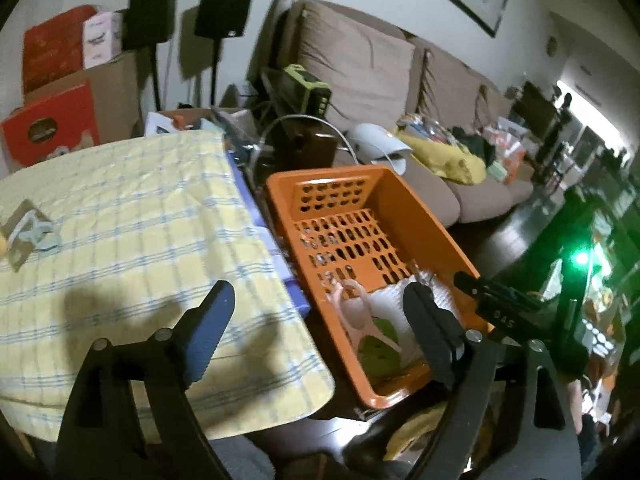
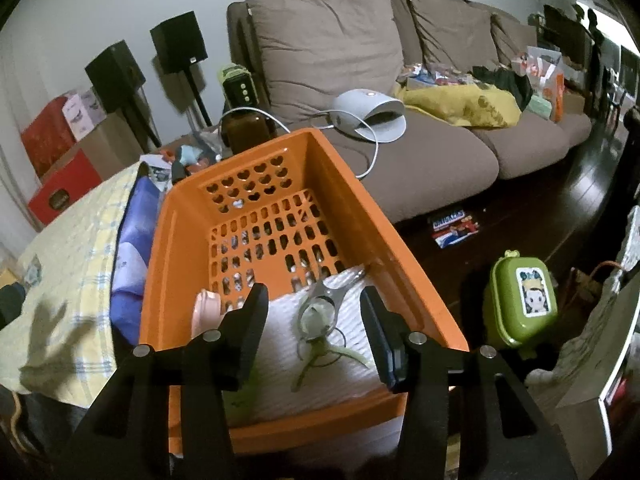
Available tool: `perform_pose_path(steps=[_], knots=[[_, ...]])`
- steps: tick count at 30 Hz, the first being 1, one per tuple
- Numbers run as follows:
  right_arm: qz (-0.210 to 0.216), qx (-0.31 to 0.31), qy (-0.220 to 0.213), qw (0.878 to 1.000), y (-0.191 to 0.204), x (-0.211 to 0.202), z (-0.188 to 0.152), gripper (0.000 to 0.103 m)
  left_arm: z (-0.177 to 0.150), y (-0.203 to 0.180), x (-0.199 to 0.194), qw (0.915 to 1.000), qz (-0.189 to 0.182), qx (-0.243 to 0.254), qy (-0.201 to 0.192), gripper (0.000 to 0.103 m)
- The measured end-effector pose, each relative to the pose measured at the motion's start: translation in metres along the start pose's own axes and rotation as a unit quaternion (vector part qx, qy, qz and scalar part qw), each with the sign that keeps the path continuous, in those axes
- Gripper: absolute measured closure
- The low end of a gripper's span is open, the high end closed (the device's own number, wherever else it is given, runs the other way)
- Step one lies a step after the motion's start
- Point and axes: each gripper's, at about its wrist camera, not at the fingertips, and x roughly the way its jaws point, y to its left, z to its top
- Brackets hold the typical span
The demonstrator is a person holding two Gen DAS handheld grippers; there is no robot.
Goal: Organize objects
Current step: 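Withdraw both grippers from the basket and swing them over the table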
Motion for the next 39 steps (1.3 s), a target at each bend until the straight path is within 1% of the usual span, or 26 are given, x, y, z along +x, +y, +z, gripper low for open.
perform_pose_path(steps=[3, 4, 5, 7, 8, 10, 12, 13, 15, 18, 20, 21, 22, 24, 25, 26, 27, 28, 30, 32, 34, 35, 36, 37, 38, 39], knots=[[0.0, 0.001, -0.001, 1.0, 0.001, -0.003, 0.0, 0.052, 0.006, 0.017, -0.02, 0.9997, 0.019, -0.005, -0.013, 0.018], [-0.001, 0.0, 0.001, 1.0, 0.002, -0.005, 0.001, 0.052, 0.009, 0.028, -0.032, 0.9991, 0.031, -0.011, -0.026, 0.015], [-0.003, 0.0, 0.001, 1.0, 0.003, -0.009, 0.002, 0.052, 0.012, 0.038, -0.044, 0.9978, 0.047, -0.017, -0.043, 0.008], [-0.008, -0.005, -0.009, 1.0, 0.01, -0.022, 0.004, 0.052, 0.016, 0.062, -0.073, 0.99, 0.105, -0.027, -0.09, 0.001], [-0.018, -0.019, -0.021, 0.999, 0.02, -0.032, 0.005, 0.052, 0.017, 0.072, -0.085, 0.986, 0.125, -0.028, -0.106, 0.001], [-0.022, -0.049, -0.042, 0.998, 0.046, -0.052, 0.006, 0.051, 0.019, 0.095, -0.107, 0.9802, 0.151, -0.031, -0.124, 0.0], [0.007, -0.058, -0.053, 0.997, 0.074, -0.068, 0.005, 0.05, 0.02, 0.117, -0.125, 0.9743, 0.171, -0.044, -0.139, 0.0], [0.034, -0.067, -0.056, 0.996, 0.095, -0.076, 0.004, 0.048, 0.019, 0.13, -0.135, 0.9712, 0.179, -0.056, -0.147, 0.0], [0.061, -0.088, -0.063, 0.992, 0.129, -0.087, 0.004, 0.041, 0.019, 0.146, -0.149, 0.9634, 0.207, -0.063, -0.158, 0.0], [0.071, -0.118, -0.074, 0.988, 0.175, -0.095, 0.007, 0.034, 0.016, 0.159, -0.167, 0.955, 0.244, -0.023, -0.167, 0.0], [0.081, -0.14, -0.082, 0.983, 0.202, -0.1, 0.01, 0.029, 0.013, 0.171, -0.179, 0.9488, 0.263, -0.021, -0.174, 0.0], [0.087, -0.151, -0.095, 0.98, 0.217, -0.105, 0.011, 0.023, 0.012, 0.18, -0.186, 0.9445, 0.274, -0.024, -0.179, 0.0], [0.092, -0.157, -0.105, 0.978, 0.227, -0.108, 0.011, 0.02, 0.011, 0.19, -0.194, 0.9399, 0.286, -0.03, -0.184, 0.0], [0.104, -0.167, -0.117, 0.973, 0.247, -0.111, 0.012, 0.007, 0.006, 0.211, -0.206, 0.9337, 0.3, -0.055, -0.188, 0.0], [0.114, -0.172, -0.122, 0.971, 0.257, -0.11, 0.012, 0.003, 0.002, 0.221, -0.208, 0.9337, 0.3, -0.067, -0.183, 0.0], [0.122, -0.175, -0.126, 0.969, 0.266, -0.109, 0.011, 0.001, 0.0, 0.231, -0.207, 0.9363, 0.294, -0.075, -0.176, 0.0], [0.129, -0.179, -0.126, 0.967, 0.275, -0.105, 0.01, 0.001, -0.004, 0.241, -0.205, 0.9407, 0.283, -0.081, -0.168, 0.0], [0.131, -0.183, -0.121, 0.967, 0.286, -0.099, 0.009, 0.001, -0.007, 0.25, -0.2, 0.943, 0.279, -0.086, -0.159, 0.0], [0.135, -0.2, -0.102, 0.965, 0.307, -0.082, 0.004, 0.001, -0.012, 0.264, -0.19, 0.9452, 0.279, -0.091, -0.142, 0.0], [0.133, -0.227, -0.093, 0.96, 0.325, -0.069, -0.002, 0.001, -0.016, 0.279, -0.176, 0.9493, 0.277, -0.091, -0.119, 0.0], [0.129, -0.269, -0.083, 0.951, 0.345, -0.051, -0.011, 0.001, -0.023, 0.285, -0.166, 0.9528, 0.274, -0.085, -0.101, 0.0], [0.132, -0.289, -0.07, 0.946, 0.354, -0.042, -0.015, 0.001, -0.026, 0.287, -0.16, 0.9541, 0.272, -0.082, -0.094, 0.0], [0.147, -0.312, -0.048, 0.937, 0.362, -0.032, -0.02, 0.001, -0.028, 0.288, -0.154, 0.9554, 0.27, -0.08, -0.089, 0.0], [0.173, -0.341, -0.015, 0.924, 0.372, -0.017, -0.024, 0.001, -0.032, 0.289, -0.149, 0.9568, 0.266, -0.079, -0.088, 0.0], [0.184, -0.359, 0.0, 0.915, 0.378, -0.007, -0.027, 0.001, -0.035, 0.289, -0.144, 0.9589, 0.259, -0.078, -0.087, 0.0], [0.19, -0.375, 0.005, 0.907, 0.386, 0.002, -0.031, 0.001, -0.037, 0.288, -0.141, 0.9616, 0.25, -0.077, -0.084, 0.0]])
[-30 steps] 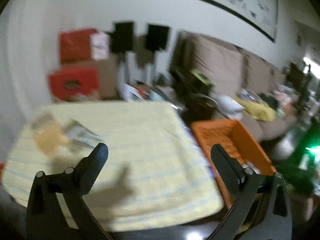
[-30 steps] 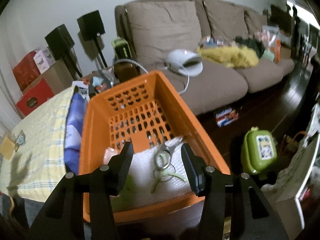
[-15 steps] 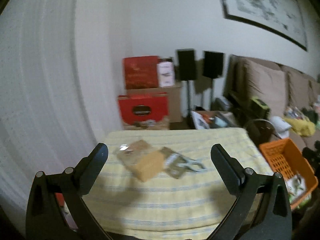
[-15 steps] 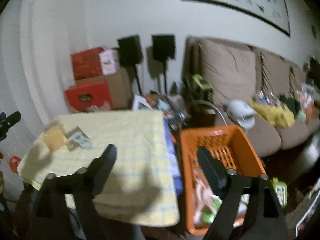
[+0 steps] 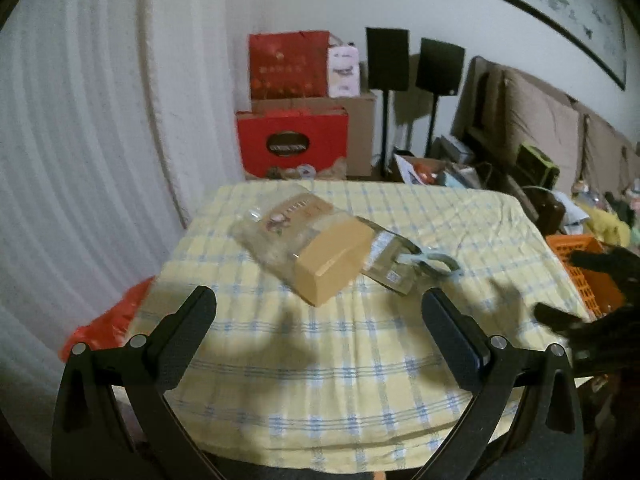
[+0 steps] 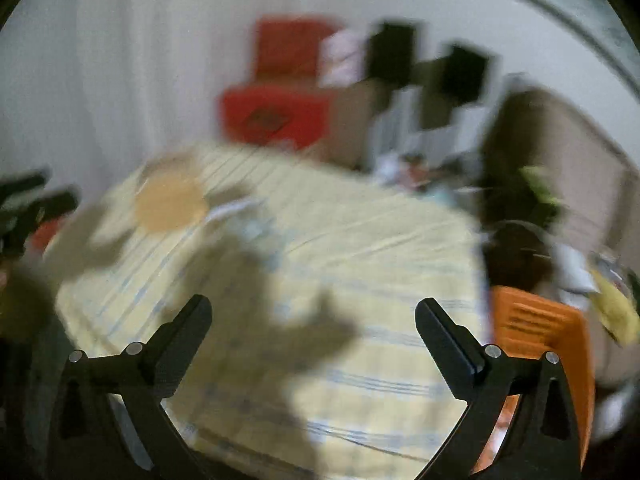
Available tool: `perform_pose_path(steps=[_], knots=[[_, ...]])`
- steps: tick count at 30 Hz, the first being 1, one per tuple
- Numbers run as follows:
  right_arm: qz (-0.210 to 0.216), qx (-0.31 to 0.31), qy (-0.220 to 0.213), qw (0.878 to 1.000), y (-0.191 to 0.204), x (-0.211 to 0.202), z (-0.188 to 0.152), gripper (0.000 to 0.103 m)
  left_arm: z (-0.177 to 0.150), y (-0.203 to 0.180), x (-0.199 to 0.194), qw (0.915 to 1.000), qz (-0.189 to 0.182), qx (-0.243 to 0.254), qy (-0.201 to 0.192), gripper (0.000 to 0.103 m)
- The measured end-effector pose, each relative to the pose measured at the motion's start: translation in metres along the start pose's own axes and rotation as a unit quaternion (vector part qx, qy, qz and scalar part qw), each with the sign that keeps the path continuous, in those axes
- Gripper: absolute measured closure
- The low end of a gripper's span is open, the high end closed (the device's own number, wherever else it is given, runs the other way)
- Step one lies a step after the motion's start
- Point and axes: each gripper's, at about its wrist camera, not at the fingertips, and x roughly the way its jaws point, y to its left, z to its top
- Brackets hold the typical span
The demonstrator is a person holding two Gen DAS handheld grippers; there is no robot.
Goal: Organize objects
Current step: 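Withdraw both grippers from the basket and swing them over the table, then grasp the brown snack pouch with the left gripper and lift it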
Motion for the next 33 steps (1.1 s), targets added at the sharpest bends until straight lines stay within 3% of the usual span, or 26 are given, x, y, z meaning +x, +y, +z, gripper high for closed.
perform_pose_path(steps=[2, 7, 10, 16, 17, 18, 19, 20, 25, 31, 33], knots=[[0.013, -0.02, 0.0, 1.0, 0.008, 0.016, 0.007, 0.001, -0.005, -0.004, 0.01, 0.9996, -0.026, 0.001, 0.013, 0.0], [0.057, -0.058, 0.008, 0.997, 0.027, 0.055, 0.03, 0.002, -0.009, 0.0, 0.027, 0.9978, -0.05, -0.026, 0.033, 0.0], [0.033, -0.077, 0.014, 0.996, 0.038, 0.085, 0.041, 0.011, -0.006, 0.005, 0.039, 0.9953, -0.072, -0.049, 0.043, 0.0], [0.044, -0.063, 0.041, 0.996, 0.037, 0.13, 0.055, 0.016, 0.009, 0.002, 0.071, 0.9979, -0.042, -0.039, 0.029, 0.0], [0.045, -0.064, 0.046, 0.996, 0.036, 0.134, 0.054, 0.024, 0.011, -0.001, 0.08, 0.9982, -0.038, -0.029, 0.037, 0.0], [0.045, -0.063, 0.051, 0.996, 0.036, 0.135, 0.052, 0.036, 0.012, -0.005, 0.087, 0.9982, -0.035, -0.02, 0.044, 0.0], [0.056, -0.047, 0.053, 0.996, 0.033, 0.134, 0.052, 0.039, 0.012, -0.006, 0.094, 0.9981, -0.034, -0.018, 0.047, 0.0], [0.06, -0.028, 0.062, 0.996, 0.029, 0.132, 0.052, 0.056, 0.013, -0.007, 0.1, 0.9978, -0.036, -0.019, 0.053, 0.0], [0.045, 0.028, 0.094, 0.994, 0.011, 0.12, 0.046, 0.055, 0.018, -0.001, 0.13, 0.9963, -0.013, -0.019, 0.083, 0.0], [0.059, 0.096, 0.078, 0.991, -0.024, 0.088, 0.036, 0.055, 0.015, 0.045, 0.14, 0.9904, 0.002, -0.099, 0.096, 0.0], [0.06, 0.103, 0.07, 0.99, -0.032, 0.077, 0.035, 0.064, 0.013, 0.062, 0.142, 0.9873, 0.017, -0.122, 0.1, 0.0]])
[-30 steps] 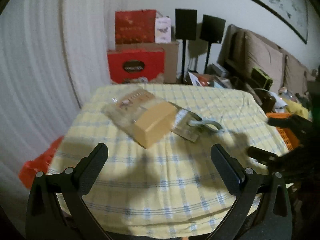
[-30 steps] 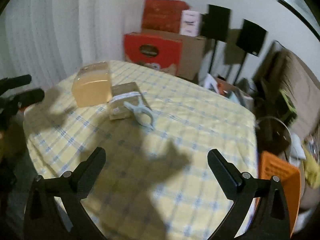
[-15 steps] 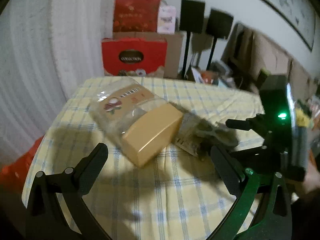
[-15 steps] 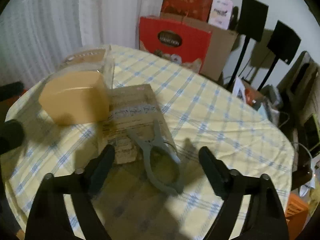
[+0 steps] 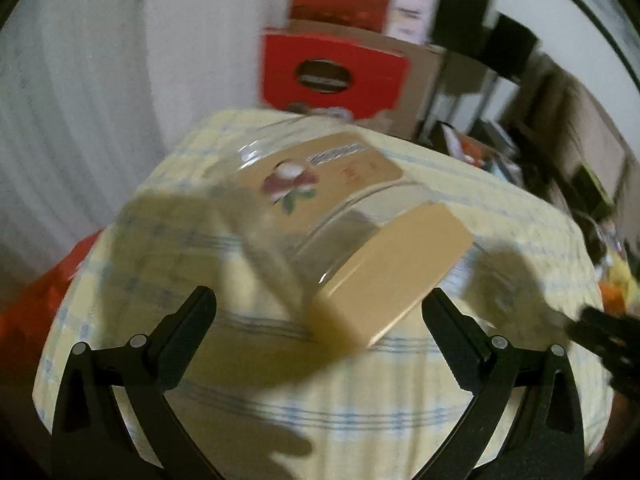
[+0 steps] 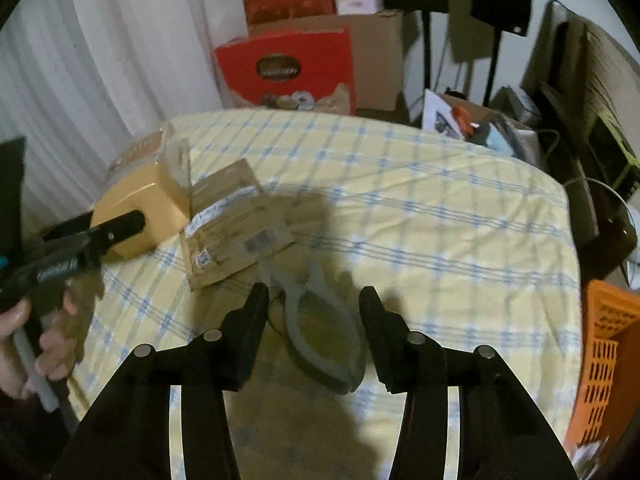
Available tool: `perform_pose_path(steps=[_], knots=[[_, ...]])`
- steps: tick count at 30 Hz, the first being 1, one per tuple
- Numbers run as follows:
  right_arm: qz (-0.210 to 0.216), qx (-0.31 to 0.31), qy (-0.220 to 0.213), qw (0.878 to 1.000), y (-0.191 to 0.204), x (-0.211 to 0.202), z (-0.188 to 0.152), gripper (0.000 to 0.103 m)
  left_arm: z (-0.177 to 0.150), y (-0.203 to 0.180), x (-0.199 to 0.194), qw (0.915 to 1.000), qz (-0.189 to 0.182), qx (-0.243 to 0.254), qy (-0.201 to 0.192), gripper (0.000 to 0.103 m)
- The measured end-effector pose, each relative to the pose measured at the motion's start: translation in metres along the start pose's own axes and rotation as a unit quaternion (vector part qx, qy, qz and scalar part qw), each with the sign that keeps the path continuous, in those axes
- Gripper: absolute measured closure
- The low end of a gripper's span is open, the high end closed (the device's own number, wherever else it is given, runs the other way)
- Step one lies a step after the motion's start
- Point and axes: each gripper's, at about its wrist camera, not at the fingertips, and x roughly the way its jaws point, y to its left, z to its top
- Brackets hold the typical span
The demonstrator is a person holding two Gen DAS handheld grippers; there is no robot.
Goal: Organize objects
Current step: 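Grasp the brown snack pouch with the left gripper and lift it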
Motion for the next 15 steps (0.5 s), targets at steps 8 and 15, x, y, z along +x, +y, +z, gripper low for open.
perform_pose_path(steps=[8, 15], knots=[[-0.013, 0.014, -0.012, 1.0, -0.015, -0.027, -0.01, 0.07, 0.002, 0.041, -0.003, 0.9981, 0.03, -0.053, 0.008, 0.001], [-0.024, 0.013, -0.005, 1.0, -0.021, -0.023, -0.022, 0.069, 0.003, -0.026, -0.033, 0.9981, 0.008, 0.06, -0.008, 0.001]])
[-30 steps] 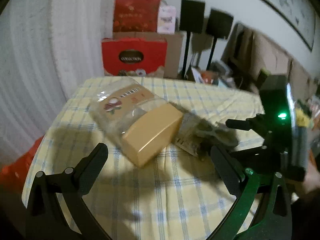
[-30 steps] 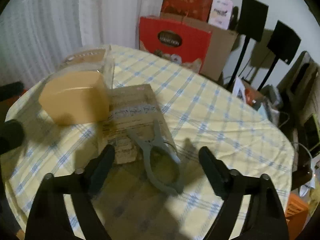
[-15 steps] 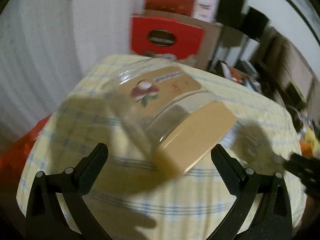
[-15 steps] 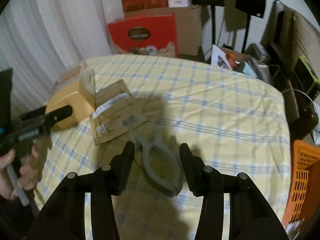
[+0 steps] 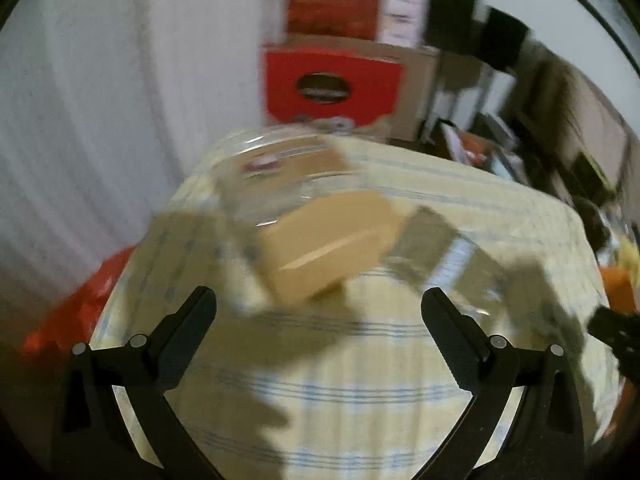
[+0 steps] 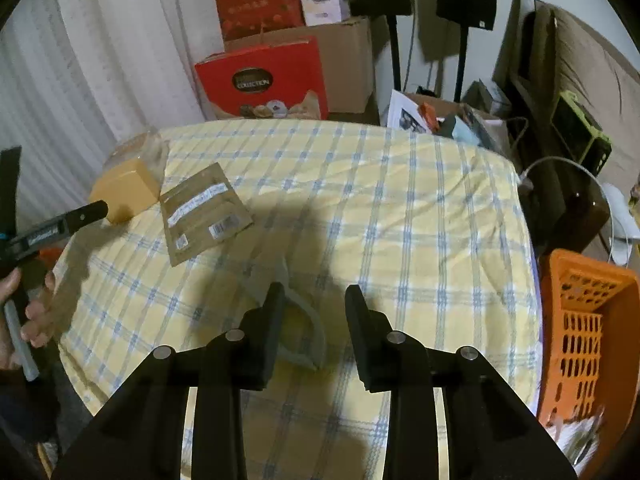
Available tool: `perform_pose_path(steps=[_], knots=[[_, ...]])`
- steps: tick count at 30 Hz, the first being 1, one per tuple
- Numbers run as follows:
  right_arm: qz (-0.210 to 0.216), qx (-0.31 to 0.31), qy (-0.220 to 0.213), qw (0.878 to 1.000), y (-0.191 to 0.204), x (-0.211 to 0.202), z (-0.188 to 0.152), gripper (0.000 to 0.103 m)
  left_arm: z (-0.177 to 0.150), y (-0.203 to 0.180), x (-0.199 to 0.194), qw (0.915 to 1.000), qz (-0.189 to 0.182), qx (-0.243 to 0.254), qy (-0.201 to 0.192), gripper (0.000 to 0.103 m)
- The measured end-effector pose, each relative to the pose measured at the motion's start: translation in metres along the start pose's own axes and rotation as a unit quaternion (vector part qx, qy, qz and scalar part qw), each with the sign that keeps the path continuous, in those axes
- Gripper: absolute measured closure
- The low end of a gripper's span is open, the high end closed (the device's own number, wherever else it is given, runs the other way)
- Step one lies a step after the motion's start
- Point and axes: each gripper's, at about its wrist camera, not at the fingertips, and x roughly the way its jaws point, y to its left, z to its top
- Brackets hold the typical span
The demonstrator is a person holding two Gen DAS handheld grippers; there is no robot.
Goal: Organize objects
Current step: 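Grasp the brown snack pouch with the left gripper and lift it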
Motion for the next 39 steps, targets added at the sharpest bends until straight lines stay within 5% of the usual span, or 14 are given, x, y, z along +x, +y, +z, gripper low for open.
perform_pose_path(steps=[5, 8, 13, 16, 17, 18, 21, 24, 29, 34, 39], knots=[[-0.041, -0.055, 0.001, 0.998, 0.022, 0.019, -0.011, 0.05, 0.004, -0.056, 0.007, 0.9977, -0.058, 0.028, 0.019, 0.0], [-0.056, -0.066, 0.009, 0.996, 0.027, 0.029, -0.015, 0.041, 0.003, -0.085, 0.03, 0.9963, -0.051, 0.043, 0.053, 0.001], [-0.033, -0.049, 0.0, 0.998, 0.021, 0.023, -0.015, 0.04, -0.002, -0.105, 0.034, 0.9967, -0.034, 0.05, 0.054, 0.001], [-0.017, -0.03, -0.014, 0.999, 0.012, 0.015, -0.006, 0.04, -0.012, -0.086, 0.028, 0.997, -0.051, 0.009, 0.058, 0.001], [-0.018, -0.026, -0.016, 0.999, 0.009, 0.015, -0.001, 0.043, -0.016, -0.078, 0.025, 0.9964, -0.061, 0.0, 0.059, 0.001], [-0.017, -0.028, -0.013, 0.999, 0.007, 0.016, 0.004, 0.058, -0.02, -0.071, 0.022, 0.9958, -0.072, -0.001, 0.055, 0.003], [-0.007, -0.044, 0.012, 0.999, 0.012, 0.033, 0.027, 0.086, -0.027, -0.055, 0.02, 0.9952, -0.07, 0.003, 0.069, 0.025], [0.005, -0.066, 0.023, 0.998, 0.025, 0.054, 0.05, 0.088, -0.031, -0.037, 0.018, 0.9928, -0.092, -0.026, 0.073, 0.026], [0.01, -0.101, 0.059, 0.993, 0.045, 0.102, 0.084, 0.088, -0.031, -0.033, 0.019, 0.9898, -0.122, 0.002, 0.072, 0.026], [0.05, -0.086, 0.084, 0.991, 0.052, 0.109, 0.083, 0.095, -0.043, -0.049, 0.011, 0.9859, -0.13, 0.082, 0.067, 0.025], [0.116, -0.136, 0.117, 0.977, 0.083, 0.094, 0.059, 0.096, -0.038, -0.041, 0.012, 0.9851, -0.146, 0.055, 0.072, 0.025]])
